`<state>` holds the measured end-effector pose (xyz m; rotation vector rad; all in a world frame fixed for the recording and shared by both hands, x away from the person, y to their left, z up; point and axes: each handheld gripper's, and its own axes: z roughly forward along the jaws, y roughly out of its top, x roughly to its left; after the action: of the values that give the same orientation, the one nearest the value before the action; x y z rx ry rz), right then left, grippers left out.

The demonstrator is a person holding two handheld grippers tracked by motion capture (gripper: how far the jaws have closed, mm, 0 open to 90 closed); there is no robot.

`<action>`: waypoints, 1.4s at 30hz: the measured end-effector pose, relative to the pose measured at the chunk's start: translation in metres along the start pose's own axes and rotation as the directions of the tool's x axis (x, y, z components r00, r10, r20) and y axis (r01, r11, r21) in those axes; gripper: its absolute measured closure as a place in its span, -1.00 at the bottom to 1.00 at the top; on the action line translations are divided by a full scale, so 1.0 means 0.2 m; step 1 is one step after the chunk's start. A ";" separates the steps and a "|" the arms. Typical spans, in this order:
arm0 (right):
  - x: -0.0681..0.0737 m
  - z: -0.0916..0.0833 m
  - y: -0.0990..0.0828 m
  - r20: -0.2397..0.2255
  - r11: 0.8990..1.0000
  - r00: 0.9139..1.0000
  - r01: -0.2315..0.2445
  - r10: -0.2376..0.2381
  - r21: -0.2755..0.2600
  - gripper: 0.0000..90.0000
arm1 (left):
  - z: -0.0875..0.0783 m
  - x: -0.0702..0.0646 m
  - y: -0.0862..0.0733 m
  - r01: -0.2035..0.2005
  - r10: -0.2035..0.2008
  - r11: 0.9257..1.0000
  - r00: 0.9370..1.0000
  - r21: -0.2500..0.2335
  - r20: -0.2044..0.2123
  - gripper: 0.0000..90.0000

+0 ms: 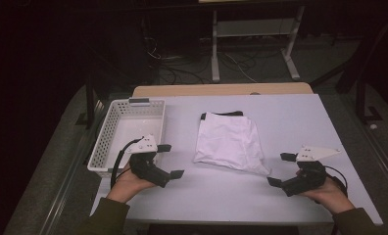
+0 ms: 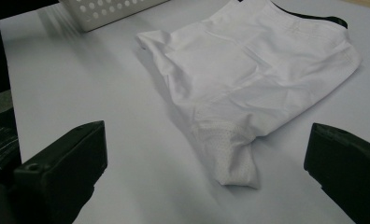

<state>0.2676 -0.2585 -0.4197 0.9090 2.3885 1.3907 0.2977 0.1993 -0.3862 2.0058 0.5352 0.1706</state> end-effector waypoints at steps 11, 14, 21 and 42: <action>-0.01 0.00 0.01 -0.014 1.000 1.000 -0.010 0.010 -0.011 -1.00 | 0.01 0.00 -0.01 -0.002 0.002 1.000 1.000 -0.006 0.013 -1.00; -0.01 0.00 0.01 -0.015 1.000 1.000 -0.010 0.010 -0.007 -1.00 | 0.01 0.00 -0.01 -0.004 0.004 1.000 1.000 -0.005 0.017 -1.00; -0.01 0.01 0.01 -0.018 1.000 1.000 -0.011 0.011 -0.012 -1.00 | 0.02 0.00 -0.01 -0.003 0.004 1.000 1.000 -0.009 0.020 -1.00; 0.00 0.08 0.06 -0.063 1.000 0.998 0.009 -0.010 -0.005 -1.00 | 0.03 -0.01 -0.01 -0.001 0.001 1.000 0.999 -0.017 0.037 -1.00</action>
<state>0.2804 -0.2433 -0.4175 0.8640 2.4305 1.4421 0.2987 0.1937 -0.3903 1.9893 0.5080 0.1380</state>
